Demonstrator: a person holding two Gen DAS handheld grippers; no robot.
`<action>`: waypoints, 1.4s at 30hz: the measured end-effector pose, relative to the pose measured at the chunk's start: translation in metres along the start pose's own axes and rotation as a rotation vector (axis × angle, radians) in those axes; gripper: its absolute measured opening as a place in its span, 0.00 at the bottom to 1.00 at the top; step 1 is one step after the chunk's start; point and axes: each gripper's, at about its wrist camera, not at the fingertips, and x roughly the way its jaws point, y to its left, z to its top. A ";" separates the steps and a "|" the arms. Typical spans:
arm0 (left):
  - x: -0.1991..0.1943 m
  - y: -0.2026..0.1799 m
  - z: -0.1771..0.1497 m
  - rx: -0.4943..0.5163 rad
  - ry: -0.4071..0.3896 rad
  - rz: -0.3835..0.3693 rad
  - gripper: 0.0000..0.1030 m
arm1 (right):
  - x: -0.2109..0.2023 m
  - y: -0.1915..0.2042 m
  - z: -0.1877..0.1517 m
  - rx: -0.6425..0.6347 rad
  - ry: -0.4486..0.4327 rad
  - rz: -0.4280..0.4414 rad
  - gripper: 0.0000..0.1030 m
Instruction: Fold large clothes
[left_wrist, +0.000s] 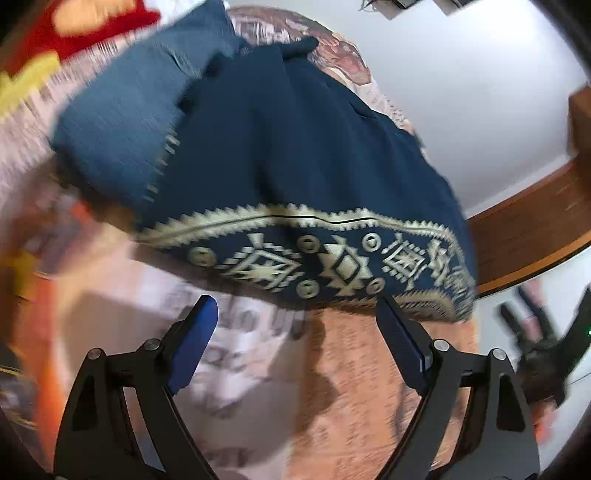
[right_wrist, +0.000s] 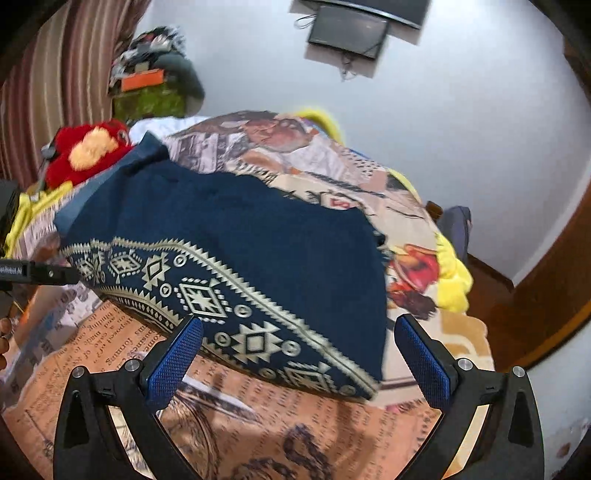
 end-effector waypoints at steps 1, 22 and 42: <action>0.007 0.003 0.001 -0.032 0.009 -0.046 0.85 | 0.007 0.005 -0.001 -0.006 0.008 0.003 1.00; -0.023 -0.039 0.031 0.050 -0.205 -0.096 0.66 | 0.090 0.009 0.001 0.086 0.108 0.156 1.00; -0.003 -0.025 0.108 0.081 -0.375 0.097 0.29 | 0.071 -0.004 0.029 0.089 0.077 0.145 1.00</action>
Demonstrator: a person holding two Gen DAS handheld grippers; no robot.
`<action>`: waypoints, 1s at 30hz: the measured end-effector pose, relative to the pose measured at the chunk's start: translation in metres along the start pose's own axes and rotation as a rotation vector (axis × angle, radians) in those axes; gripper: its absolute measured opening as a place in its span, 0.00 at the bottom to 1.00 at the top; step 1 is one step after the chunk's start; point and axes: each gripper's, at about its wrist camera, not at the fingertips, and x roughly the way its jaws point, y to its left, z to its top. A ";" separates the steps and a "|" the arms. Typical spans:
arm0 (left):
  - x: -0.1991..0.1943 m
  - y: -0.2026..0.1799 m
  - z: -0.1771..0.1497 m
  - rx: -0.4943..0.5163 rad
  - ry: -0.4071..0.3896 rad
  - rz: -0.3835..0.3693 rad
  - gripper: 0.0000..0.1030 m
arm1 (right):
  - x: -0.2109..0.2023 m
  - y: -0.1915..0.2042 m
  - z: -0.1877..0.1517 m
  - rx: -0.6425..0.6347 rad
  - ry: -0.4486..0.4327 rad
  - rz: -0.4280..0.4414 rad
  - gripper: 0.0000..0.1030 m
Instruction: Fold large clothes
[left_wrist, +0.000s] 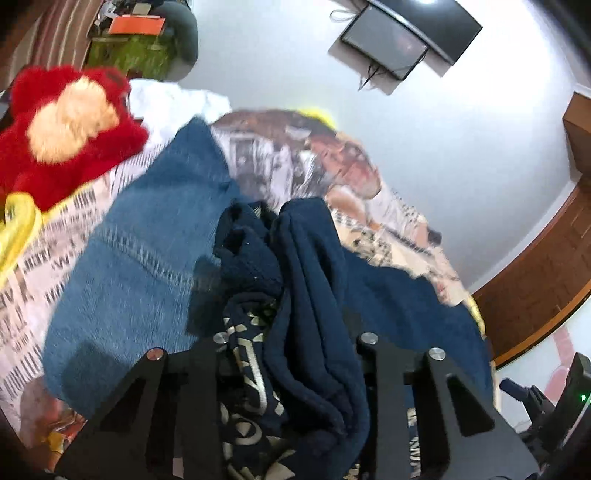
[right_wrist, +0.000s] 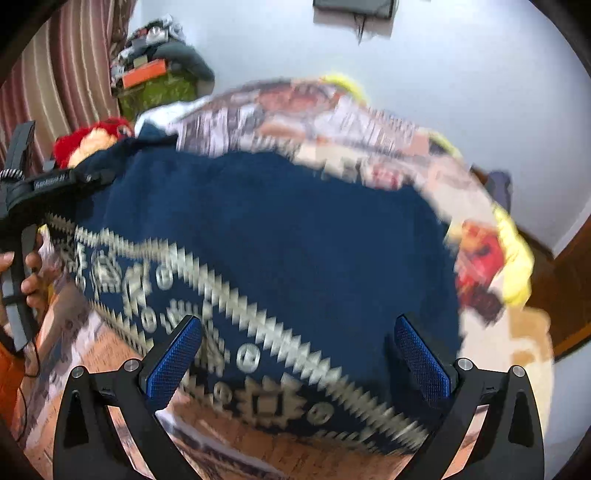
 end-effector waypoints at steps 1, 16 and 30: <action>-0.002 -0.003 0.007 -0.011 -0.008 -0.014 0.28 | -0.005 0.001 0.008 0.000 -0.027 -0.010 1.00; 0.003 -0.085 0.030 -0.008 0.035 -0.046 0.26 | 0.048 0.062 0.026 0.044 -0.021 0.011 1.00; 0.011 -0.266 -0.016 0.327 0.033 -0.065 0.26 | -0.095 -0.083 -0.044 0.134 -0.105 -0.124 1.00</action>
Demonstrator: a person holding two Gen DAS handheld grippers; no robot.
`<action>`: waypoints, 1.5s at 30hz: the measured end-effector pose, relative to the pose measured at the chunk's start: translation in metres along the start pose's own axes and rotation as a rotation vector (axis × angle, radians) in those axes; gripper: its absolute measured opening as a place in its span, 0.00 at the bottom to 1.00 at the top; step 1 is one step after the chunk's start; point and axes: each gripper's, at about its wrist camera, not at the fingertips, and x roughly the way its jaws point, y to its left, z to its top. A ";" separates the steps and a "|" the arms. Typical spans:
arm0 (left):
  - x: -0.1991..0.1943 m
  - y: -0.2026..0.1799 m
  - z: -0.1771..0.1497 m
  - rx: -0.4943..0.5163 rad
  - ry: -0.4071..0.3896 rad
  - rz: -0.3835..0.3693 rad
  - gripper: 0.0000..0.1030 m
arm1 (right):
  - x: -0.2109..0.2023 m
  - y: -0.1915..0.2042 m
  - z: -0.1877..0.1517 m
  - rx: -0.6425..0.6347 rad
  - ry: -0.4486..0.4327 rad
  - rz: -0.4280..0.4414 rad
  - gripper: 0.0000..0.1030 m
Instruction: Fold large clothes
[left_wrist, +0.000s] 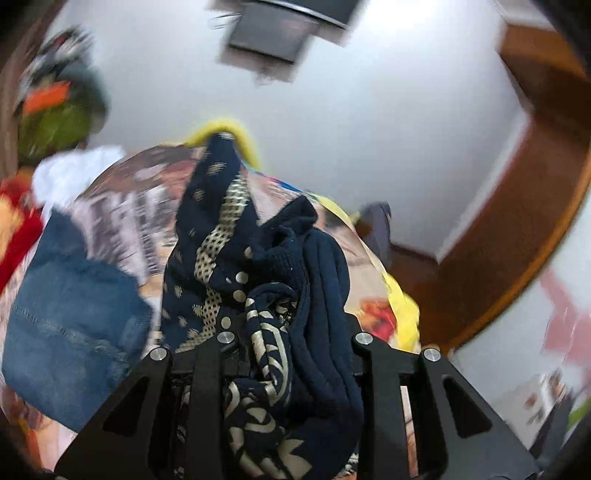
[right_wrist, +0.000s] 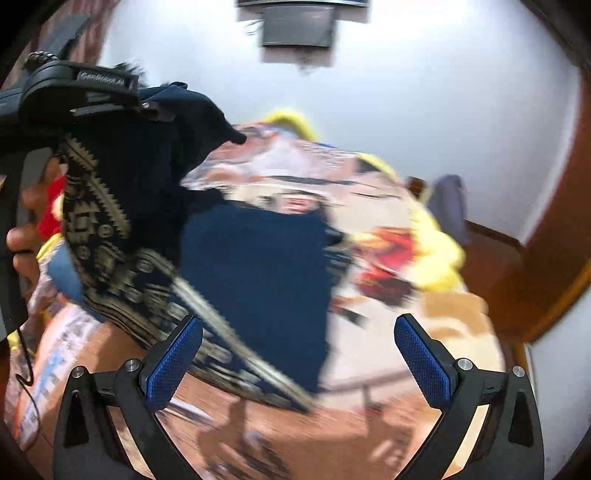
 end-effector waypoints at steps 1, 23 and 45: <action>0.004 -0.020 -0.007 0.059 0.014 0.004 0.26 | -0.004 -0.013 -0.003 0.017 0.001 -0.015 1.00; 0.011 -0.129 -0.145 0.480 0.390 -0.167 0.58 | -0.058 -0.101 -0.089 0.169 0.096 -0.156 1.00; -0.019 0.050 -0.100 0.328 0.323 0.140 0.81 | 0.034 -0.023 -0.012 0.333 0.223 0.363 0.94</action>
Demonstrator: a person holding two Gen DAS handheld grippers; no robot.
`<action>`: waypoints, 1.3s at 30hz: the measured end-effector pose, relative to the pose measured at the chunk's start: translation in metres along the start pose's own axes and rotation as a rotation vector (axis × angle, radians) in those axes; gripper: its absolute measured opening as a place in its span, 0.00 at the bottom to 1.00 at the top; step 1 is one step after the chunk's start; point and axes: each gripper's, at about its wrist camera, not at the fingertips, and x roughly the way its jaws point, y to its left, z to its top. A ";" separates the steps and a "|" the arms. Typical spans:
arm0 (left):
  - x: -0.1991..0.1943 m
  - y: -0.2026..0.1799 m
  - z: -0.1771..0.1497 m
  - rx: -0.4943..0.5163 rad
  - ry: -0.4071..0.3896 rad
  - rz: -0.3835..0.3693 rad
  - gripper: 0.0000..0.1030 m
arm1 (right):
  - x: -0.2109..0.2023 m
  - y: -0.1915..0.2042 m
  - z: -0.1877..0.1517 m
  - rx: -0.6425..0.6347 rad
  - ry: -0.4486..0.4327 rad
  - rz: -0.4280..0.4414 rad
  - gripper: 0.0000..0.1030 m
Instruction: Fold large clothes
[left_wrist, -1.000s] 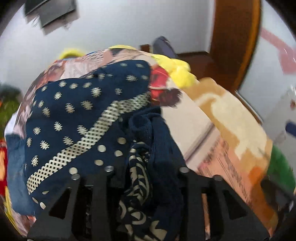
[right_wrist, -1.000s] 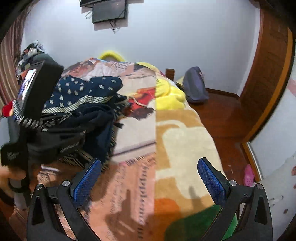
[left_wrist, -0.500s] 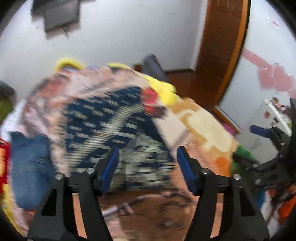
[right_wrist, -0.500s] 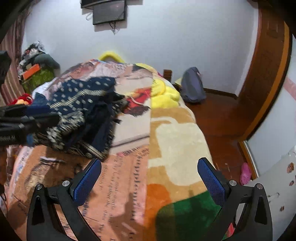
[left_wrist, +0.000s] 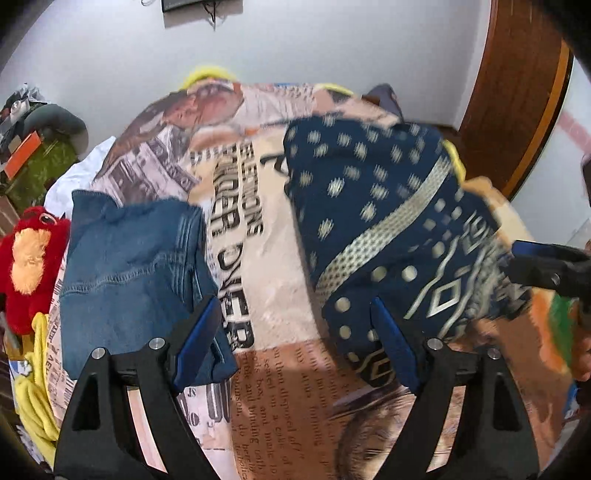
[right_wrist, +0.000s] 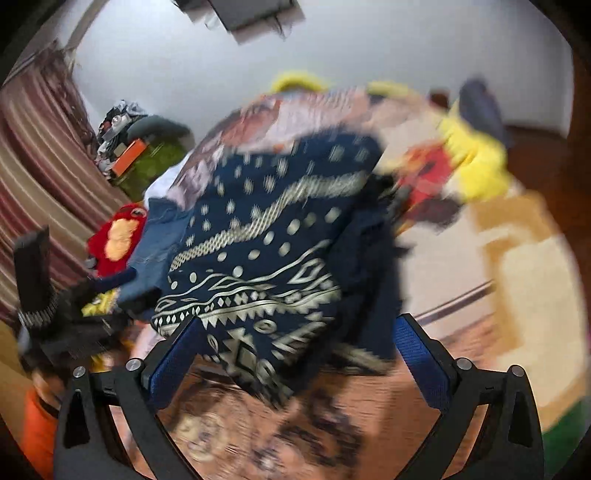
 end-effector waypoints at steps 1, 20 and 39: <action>0.004 0.000 -0.003 0.000 0.003 0.000 0.81 | 0.015 0.000 0.001 0.020 0.040 0.028 0.82; 0.016 -0.011 -0.002 0.057 0.030 -0.027 0.86 | -0.004 -0.006 0.022 -0.215 0.015 -0.148 0.09; -0.018 0.007 0.012 0.015 -0.082 -0.020 0.93 | -0.040 -0.046 0.033 -0.061 -0.078 -0.131 0.10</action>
